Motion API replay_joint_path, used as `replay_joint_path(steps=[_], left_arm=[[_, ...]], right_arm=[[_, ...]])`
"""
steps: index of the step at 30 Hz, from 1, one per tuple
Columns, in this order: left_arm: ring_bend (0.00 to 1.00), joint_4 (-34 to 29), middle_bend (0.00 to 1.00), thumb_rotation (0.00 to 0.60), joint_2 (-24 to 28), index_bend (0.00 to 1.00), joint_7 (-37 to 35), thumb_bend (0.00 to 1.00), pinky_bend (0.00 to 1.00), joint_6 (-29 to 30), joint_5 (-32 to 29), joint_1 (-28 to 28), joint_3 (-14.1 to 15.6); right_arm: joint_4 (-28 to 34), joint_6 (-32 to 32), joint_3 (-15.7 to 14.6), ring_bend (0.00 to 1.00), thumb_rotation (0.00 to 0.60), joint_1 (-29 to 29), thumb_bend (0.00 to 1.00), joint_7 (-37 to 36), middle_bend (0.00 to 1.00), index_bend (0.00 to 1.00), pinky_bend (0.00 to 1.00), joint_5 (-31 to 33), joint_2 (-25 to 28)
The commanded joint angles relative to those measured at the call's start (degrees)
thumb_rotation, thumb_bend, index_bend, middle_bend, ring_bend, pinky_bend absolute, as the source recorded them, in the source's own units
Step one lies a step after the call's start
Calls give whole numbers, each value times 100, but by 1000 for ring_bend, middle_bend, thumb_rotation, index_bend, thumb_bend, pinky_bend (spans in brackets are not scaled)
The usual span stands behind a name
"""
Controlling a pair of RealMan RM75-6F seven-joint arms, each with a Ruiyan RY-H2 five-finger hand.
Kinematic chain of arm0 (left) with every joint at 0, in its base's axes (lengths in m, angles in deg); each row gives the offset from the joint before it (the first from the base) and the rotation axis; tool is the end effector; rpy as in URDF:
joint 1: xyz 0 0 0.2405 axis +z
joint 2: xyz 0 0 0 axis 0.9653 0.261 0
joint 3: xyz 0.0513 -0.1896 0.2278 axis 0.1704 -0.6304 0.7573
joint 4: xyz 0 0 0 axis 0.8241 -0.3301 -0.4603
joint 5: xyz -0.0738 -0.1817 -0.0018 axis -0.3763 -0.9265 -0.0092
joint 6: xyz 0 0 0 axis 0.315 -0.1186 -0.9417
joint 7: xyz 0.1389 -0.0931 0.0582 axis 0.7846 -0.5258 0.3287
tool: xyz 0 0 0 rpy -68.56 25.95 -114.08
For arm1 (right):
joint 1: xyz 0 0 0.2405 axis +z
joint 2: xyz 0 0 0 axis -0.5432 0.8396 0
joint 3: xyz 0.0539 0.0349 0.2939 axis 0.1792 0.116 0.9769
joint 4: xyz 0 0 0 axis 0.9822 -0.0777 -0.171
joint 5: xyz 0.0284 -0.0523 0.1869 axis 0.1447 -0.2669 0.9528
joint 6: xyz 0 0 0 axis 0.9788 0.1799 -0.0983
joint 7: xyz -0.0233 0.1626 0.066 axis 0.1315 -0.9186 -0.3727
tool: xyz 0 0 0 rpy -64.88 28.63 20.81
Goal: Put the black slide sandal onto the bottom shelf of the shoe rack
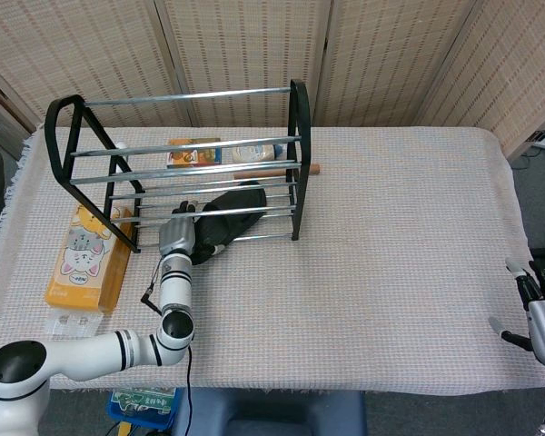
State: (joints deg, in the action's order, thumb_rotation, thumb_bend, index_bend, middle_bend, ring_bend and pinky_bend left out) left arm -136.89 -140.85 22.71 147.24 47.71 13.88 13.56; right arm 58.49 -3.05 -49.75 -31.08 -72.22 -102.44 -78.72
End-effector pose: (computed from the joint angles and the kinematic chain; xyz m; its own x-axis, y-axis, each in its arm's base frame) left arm -0.1204 0.4782 -0.0292 0.1373 0.3319 0.9333 0.9352 0.2672 -0.2326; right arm -0.3830 -0.2006 0.2058 0.4303 0.0432 0.9017 -0.9027 0.0293 0.4293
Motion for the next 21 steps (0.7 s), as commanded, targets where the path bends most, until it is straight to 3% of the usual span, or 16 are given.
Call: replay_joint_path(steps=[1,3,10,17,21], left_arm=[[0,-137,0,387,42,0,-34,49,283,25,133,31,43],[0,-283,0,398,87,0,-47,48,283,73,250,65,104],[0,-804,0,570,262,0,-143,48,283,306,712,230,343],[0,-1342,0,596,475,0,-258,48,282,534,1246,441,633],[81,-1750,53,600,644,60,-397,48,337,641,1807,626,920]], right_arm=[[-7,-5,1,101,600,-7,202,-10,179,0,149,7,1],[-11,-3,0,101,600,-5,202,-18,179,0,149,0,0],[-33,10,-8,101,600,2,202,-42,179,0,149,-14,-12],[-42,20,-7,101,600,29,202,-54,179,0,149,-51,-22],[-38,39,-9,101,600,41,203,-53,179,0,149,-52,-22]])
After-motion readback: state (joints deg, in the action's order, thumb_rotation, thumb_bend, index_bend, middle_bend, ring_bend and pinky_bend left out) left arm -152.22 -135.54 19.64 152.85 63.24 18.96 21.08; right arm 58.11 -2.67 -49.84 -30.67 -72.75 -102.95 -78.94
